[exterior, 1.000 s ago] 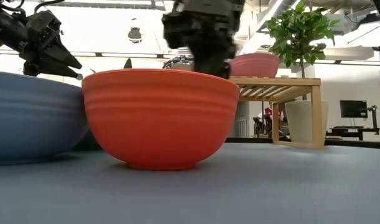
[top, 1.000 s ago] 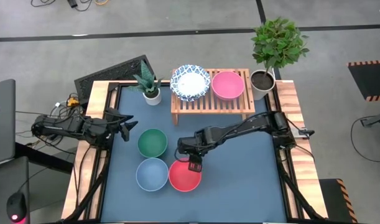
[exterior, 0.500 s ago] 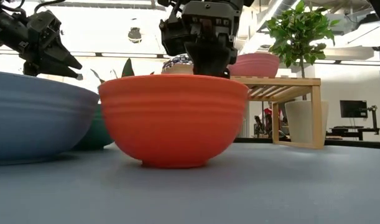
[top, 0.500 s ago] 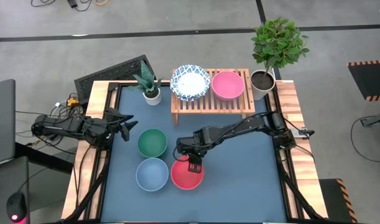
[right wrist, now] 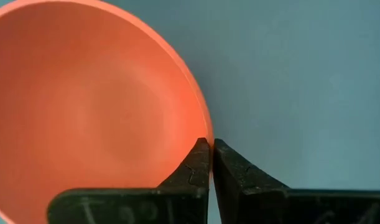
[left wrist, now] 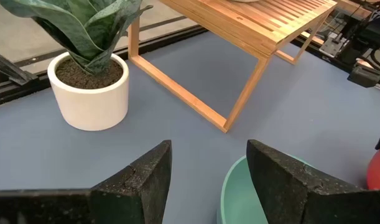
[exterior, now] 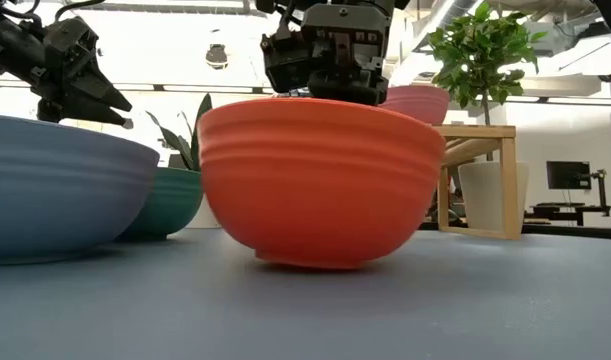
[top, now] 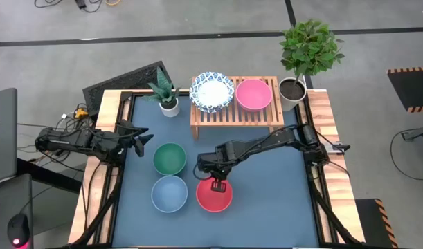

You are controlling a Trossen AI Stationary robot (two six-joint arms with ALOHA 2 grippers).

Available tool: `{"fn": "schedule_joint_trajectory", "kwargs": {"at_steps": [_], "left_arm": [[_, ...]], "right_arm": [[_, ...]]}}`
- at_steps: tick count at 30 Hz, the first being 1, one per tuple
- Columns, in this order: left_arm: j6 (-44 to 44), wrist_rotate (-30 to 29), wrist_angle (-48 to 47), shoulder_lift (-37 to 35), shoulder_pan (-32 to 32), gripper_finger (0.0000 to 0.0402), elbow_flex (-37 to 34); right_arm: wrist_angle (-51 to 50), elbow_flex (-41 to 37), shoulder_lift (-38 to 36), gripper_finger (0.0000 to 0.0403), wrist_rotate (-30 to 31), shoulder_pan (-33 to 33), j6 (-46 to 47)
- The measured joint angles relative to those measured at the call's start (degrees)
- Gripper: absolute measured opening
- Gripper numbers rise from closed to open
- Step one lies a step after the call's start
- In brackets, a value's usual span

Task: Place and stack bowls onto a shelf
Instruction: Stack the orange bowl on top of the pink bowl on the shelf

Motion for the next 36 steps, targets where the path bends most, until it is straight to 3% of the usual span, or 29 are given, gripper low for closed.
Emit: {"fn": "schedule_joint_trajectory", "kwargs": {"at_steps": [17,22,26,33,36], "left_arm": [[0.2,0.0,0.0,0.0,0.0,0.0193,0.0],[0.2,0.0,0.0,0.0,0.0,0.0193,0.0],[0.2,0.0,0.0,0.0,0.0,0.0193,0.0],[0.2,0.0,0.0,0.0,0.0,0.0193,0.0],[0.2,0.0,0.0,0.0,0.0,0.0193,0.0]], "right_arm": [[-12.1,-0.1,-6.8,0.0024,3.3,2.8,0.3],[-19.5,-0.6,-9.0,0.0024,6.3,2.2,10.2],[-19.1,-4.7,-10.8,0.0024,6.5,1.4,21.4],[-14.7,-16.1,-14.4,0.0026,5.7,0.9,33.7],[-8.2,-20.7,-16.4,0.0026,5.6,0.1,36.5]]}}
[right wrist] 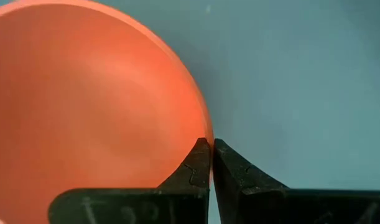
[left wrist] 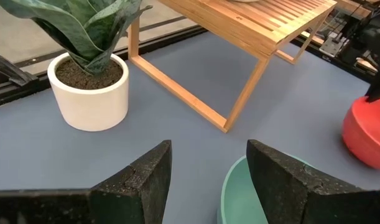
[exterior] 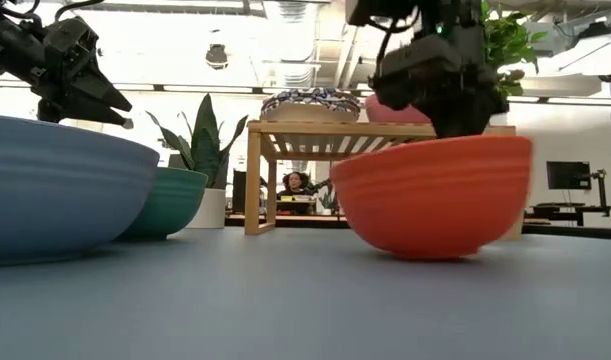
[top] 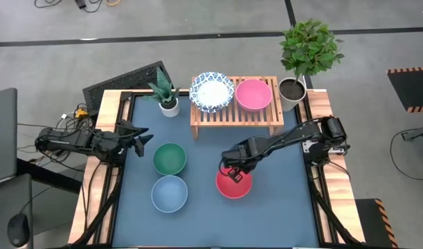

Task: Place and stack bowls onto a shelf
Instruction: Stack the orange bowl on top of the pink bowl on the shelf

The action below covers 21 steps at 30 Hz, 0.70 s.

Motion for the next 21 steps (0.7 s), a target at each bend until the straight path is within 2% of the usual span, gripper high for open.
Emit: {"fn": "schedule_joint_trajectory", "kwargs": {"at_steps": [3,6,11,16,21], "left_arm": [[0.0,0.0,0.0,0.0,0.0,0.0193,0.0],[0.0,0.0,0.0,0.0,0.0,0.0193,0.0],[0.0,0.0,0.0,0.0,0.0,0.0193,0.0],[0.2,0.0,0.0,0.0,0.0,0.0193,0.0],[0.2,0.0,0.0,0.0,0.0,0.0193,0.0]], "right_arm": [[4.2,-4.0,-1.4,0.0029,0.3,-0.7,1.5],[3.7,-5.2,-3.1,0.0049,2.0,-1.0,1.6],[3.8,-5.2,-5.5,0.0105,5.2,-1.0,-0.7],[4.8,-5.2,-9.8,0.0167,5.2,-0.8,-3.9],[10.5,-5.2,-14.1,0.021,5.2,3.5,-14.5]]}}
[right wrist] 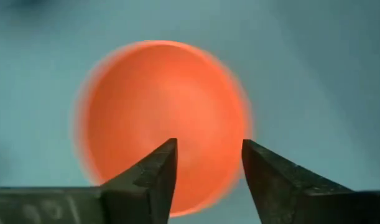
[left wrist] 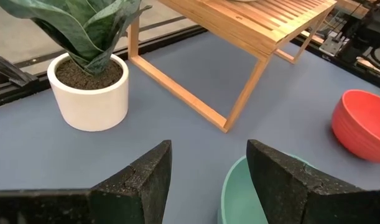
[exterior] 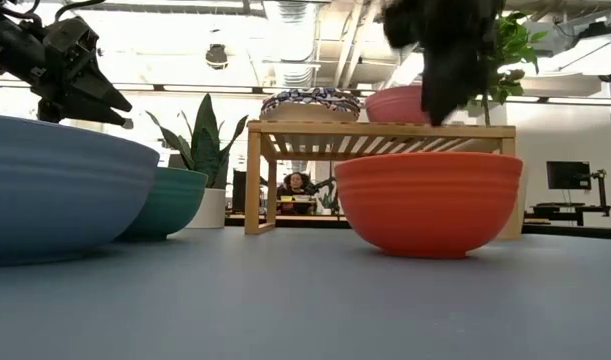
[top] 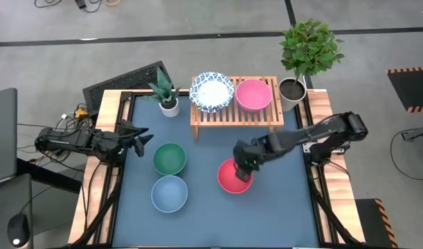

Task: Place and stack bowls onto a shelf
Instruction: Stack the orange bowl on top of the pink bowl on the shelf

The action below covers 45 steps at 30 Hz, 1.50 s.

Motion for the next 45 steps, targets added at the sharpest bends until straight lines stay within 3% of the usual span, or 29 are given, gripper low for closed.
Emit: {"fn": "schedule_joint_trajectory", "kwargs": {"at_steps": [7,13,22,26,32,39,45], "left_arm": [[-0.1,0.0,0.0,0.0,0.0,0.0193,0.0],[-0.2,0.0,0.0,0.0,0.0,0.0193,0.0],[-0.2,0.0,0.0,0.0,0.0,0.0193,0.0],[-0.3,0.0,0.0,0.0,0.0,0.0193,0.0],[-0.4,-0.3,0.0,0.0,0.0,0.0193,0.0],[-0.3,-0.3,0.0,0.0,0.0,0.0193,0.0],[-0.2,-0.3,0.0,0.0,0.0,0.0193,0.0]], "right_arm": [[14.1,0.2,2.9,0.0218,-0.3,9.6,-12.3],[14.0,0.0,9.6,0.0219,-0.3,13.0,-13.9],[9.8,0.0,15.4,0.0217,-0.4,11.6,-11.1],[9.8,0.0,14.6,0.0176,-0.4,11.3,-11.0],[8.6,0.0,12.2,0.0034,-0.1,11.3,-11.0],[8.5,1.4,10.7,0.0028,-0.2,11.5,-10.9],[4.7,11.4,7.8,0.0028,3.1,12.8,-17.1]]}}
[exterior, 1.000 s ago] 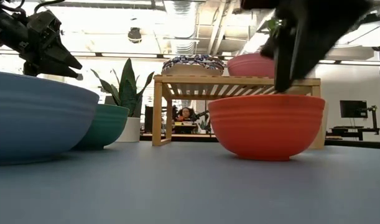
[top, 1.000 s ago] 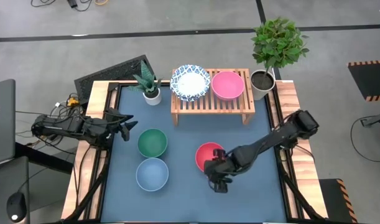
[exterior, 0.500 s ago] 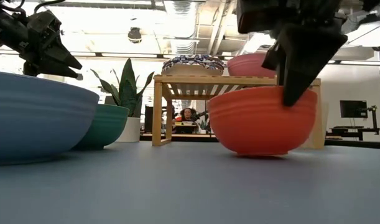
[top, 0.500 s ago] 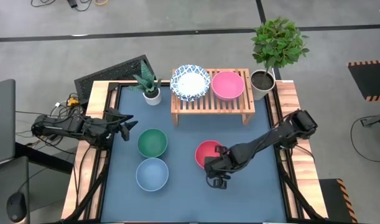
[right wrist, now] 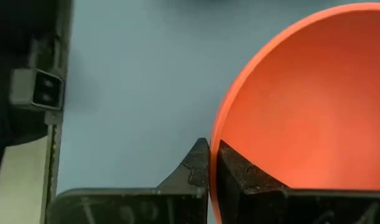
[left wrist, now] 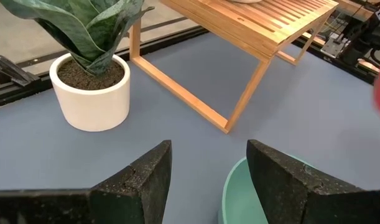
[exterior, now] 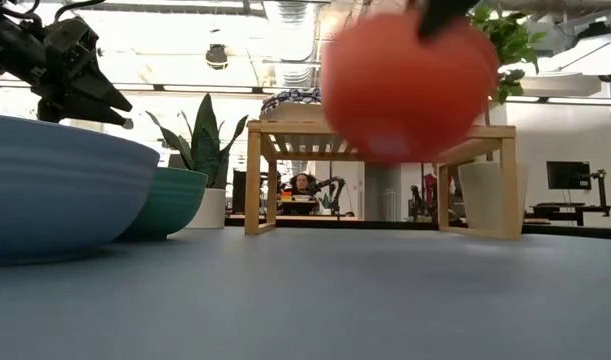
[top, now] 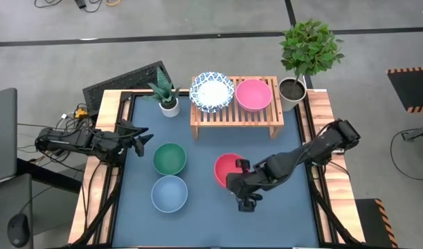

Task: Place and stack bowls onto a shelf
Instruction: Stack the orange bowl on top of the pink bowl on the shelf

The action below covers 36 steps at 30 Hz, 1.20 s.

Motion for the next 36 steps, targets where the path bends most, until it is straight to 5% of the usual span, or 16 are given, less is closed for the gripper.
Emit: {"fn": "schedule_joint_trajectory", "kwargs": {"at_steps": [10,13,27,36], "left_arm": [[0.0,0.0,0.0,0.0,0.0,0.0193,0.0],[0.0,0.0,0.0,0.0,0.0,0.0193,0.0],[0.0,0.0,0.0,0.0,0.0,0.0193,0.0],[0.0,-0.1,-0.1,0.0,0.0,0.0193,0.0]], "right_arm": [[-21.5,21.4,-5.8,0.0028,23.2,-1.9,-14.6],[-24.7,24.3,-7.5,0.0028,25.6,-6.4,-18.2],[-29.8,26.7,-9.0,0.0028,8.9,-36.8,-33.6],[-33.2,26.7,-7.0,0.0028,1.6,-44.8,-34.7]]}}
